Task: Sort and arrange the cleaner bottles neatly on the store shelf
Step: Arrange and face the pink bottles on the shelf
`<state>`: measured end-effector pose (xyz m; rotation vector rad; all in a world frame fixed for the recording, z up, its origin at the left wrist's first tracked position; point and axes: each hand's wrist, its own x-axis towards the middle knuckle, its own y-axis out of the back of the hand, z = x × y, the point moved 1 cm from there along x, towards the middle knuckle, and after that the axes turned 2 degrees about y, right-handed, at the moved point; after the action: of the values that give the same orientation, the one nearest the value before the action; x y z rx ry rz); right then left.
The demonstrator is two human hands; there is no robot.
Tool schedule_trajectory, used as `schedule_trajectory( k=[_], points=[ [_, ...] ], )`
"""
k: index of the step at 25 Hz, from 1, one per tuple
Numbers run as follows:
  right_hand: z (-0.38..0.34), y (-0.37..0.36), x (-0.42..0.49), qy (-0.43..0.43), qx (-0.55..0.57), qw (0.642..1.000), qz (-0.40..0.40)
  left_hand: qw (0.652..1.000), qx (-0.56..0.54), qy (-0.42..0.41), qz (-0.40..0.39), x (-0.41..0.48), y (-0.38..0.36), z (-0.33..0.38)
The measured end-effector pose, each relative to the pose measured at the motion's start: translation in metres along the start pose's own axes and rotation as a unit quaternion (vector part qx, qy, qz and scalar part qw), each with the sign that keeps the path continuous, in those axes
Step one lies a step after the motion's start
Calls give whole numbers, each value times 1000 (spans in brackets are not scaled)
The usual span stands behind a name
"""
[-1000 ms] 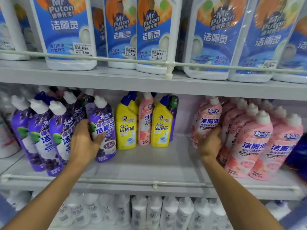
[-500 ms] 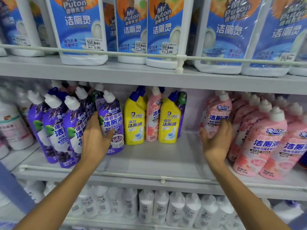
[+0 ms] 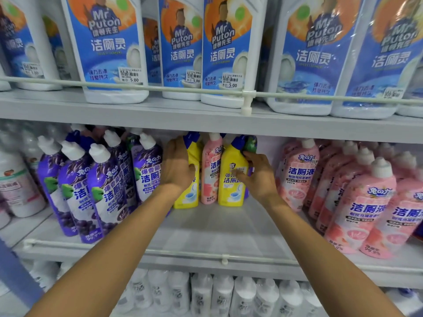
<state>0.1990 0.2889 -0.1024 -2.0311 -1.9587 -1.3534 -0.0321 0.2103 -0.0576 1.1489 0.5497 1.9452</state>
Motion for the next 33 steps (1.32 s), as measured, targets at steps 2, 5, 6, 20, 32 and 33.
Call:
schedule_trajectory(
  k=[2, 5, 6, 20, 32, 33],
  points=[
    [5, -1, 2, -14, -2, 1000, -6, 998, 43, -13, 38, 1, -3, -4],
    [7, -2, 0, -19, 37, 999, -3, 1000, 19, 9, 15, -2, -6, -4],
    [5, -1, -1, -21, 51, 998, -5, 1000, 3, 27, -14, -6, -8, -3],
    [18, 13, -3, -46, -82, 994, 59, 996, 25, 87, 9, -8, -13, -14],
    [17, 7, 2, -24, -63, 997, 49, 984, -14, -142, 106, -2, 11, 38],
    [18, 8, 3, -24, -65, 997, 44, 988, -55, -140, 38, 6, 5, 41]
  ],
)
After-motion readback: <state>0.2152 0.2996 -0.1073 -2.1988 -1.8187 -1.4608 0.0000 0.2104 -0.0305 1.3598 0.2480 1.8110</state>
